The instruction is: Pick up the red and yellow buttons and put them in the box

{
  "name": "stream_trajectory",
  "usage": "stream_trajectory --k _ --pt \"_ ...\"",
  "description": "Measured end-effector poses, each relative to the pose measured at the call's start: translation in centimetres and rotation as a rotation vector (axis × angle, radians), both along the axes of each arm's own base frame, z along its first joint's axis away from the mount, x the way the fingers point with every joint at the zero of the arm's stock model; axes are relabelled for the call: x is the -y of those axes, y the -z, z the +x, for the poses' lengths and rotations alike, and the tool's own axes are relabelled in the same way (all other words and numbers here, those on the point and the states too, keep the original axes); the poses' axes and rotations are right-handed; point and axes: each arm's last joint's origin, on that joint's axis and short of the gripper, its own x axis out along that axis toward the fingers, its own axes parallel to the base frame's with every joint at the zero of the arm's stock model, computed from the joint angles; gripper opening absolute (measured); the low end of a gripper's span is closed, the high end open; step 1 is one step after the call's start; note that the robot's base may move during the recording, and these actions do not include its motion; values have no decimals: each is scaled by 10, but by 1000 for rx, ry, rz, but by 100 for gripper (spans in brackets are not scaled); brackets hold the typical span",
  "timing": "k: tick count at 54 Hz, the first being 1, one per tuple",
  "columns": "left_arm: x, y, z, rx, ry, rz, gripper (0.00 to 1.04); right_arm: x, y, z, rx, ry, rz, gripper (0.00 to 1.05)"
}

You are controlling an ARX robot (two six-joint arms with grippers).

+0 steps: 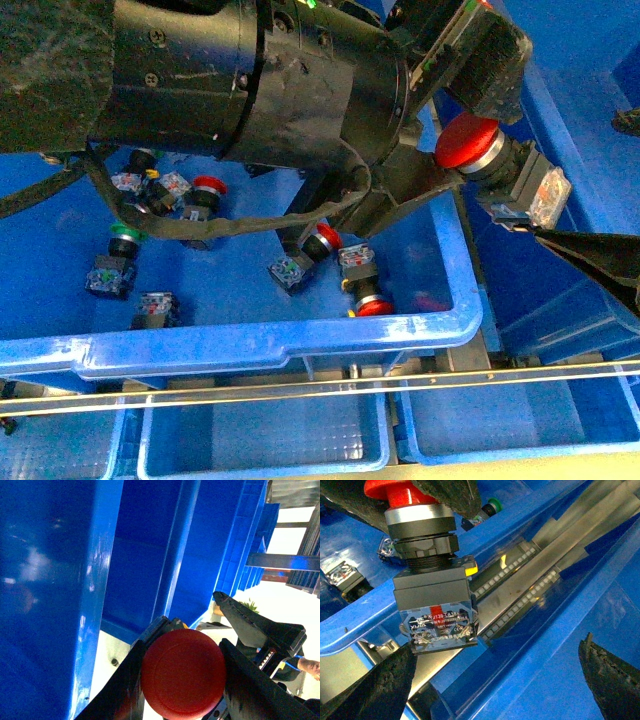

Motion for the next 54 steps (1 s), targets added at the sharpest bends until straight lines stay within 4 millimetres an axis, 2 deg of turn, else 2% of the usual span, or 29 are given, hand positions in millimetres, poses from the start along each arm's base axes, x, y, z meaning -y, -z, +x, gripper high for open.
stream_trajectory --k 22,54 --pt "12 -3 3 6 3 -9 35 0 0 0 -17 0 -6 98" --pt "15 -7 4 -10 -9 -30 35 -4 -2 5 -14 -5 -10 95"
